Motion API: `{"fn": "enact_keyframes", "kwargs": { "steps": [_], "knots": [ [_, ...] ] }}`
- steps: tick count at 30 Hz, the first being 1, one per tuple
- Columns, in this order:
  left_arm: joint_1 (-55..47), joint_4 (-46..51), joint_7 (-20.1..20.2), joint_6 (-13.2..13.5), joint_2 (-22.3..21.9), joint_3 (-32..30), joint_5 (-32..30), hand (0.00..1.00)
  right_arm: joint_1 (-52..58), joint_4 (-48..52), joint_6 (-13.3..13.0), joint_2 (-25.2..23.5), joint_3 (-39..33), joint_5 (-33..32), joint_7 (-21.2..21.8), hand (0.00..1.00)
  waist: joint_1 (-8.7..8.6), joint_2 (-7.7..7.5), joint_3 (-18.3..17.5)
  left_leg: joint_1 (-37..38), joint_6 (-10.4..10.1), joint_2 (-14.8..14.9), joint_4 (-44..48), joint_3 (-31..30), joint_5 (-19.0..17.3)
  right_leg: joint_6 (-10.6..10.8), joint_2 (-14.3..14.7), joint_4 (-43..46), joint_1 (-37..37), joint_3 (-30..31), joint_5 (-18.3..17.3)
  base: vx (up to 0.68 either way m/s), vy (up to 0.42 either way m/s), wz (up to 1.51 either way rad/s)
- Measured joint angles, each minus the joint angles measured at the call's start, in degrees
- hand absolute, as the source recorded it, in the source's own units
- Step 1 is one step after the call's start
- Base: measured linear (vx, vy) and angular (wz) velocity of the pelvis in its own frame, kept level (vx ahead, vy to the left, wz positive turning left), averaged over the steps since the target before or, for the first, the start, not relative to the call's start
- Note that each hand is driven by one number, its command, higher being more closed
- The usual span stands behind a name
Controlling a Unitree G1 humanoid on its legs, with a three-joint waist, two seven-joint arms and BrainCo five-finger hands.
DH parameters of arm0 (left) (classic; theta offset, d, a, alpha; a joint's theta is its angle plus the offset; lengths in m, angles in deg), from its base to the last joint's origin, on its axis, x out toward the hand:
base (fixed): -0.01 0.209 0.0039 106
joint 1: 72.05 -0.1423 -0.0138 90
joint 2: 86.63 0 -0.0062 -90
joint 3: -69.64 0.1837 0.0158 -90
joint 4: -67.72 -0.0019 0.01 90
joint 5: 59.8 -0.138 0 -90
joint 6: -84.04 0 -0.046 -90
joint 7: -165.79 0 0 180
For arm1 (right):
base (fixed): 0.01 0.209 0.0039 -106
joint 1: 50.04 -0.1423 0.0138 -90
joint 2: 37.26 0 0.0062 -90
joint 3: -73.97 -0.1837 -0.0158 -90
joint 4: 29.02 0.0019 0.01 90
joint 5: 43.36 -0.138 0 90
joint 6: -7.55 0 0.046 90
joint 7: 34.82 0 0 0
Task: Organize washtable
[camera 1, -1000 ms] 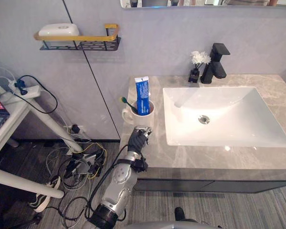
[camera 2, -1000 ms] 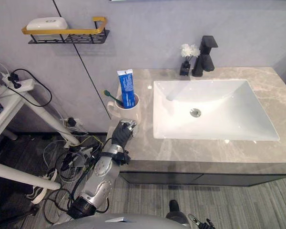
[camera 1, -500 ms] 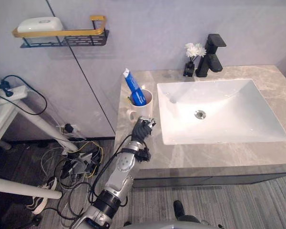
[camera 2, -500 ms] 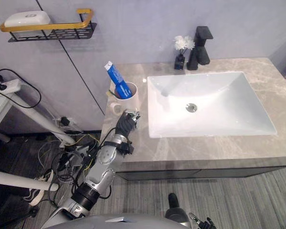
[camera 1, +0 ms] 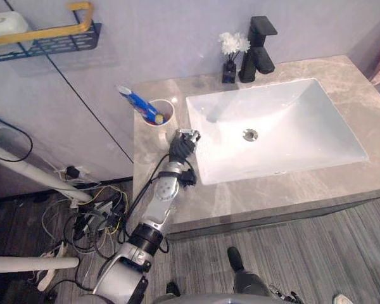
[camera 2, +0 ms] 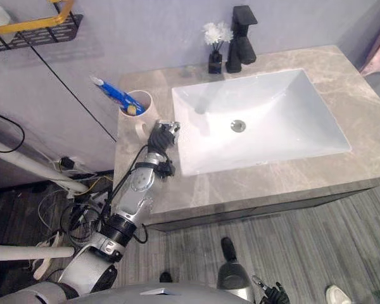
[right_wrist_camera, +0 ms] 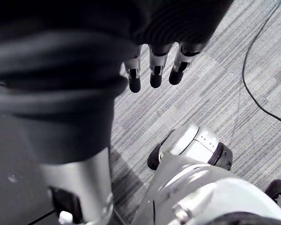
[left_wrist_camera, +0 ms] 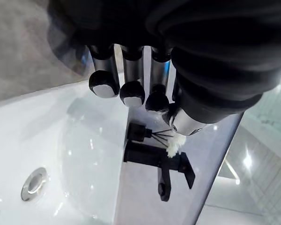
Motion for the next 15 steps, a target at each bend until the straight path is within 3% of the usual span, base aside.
{"fn": "enact_keyframes", "kwargs": {
  "steps": [15],
  "knots": [
    [4.18, -2.36, -3.21, 0.80, 0.29, -4.26, -1.37, 1.00, -0.36, 1.63, 0.01, -0.05, -0.18, 0.02, -0.01, 0.00, -0.24, 0.52, 1.70, -0.59, -0.07, -0.38, 0.34, 2.37, -0.04, 0.18, 0.12, -0.01, -1.86, 2.35, 1.02, -0.01, 0.004, -0.08]
  ]
}}
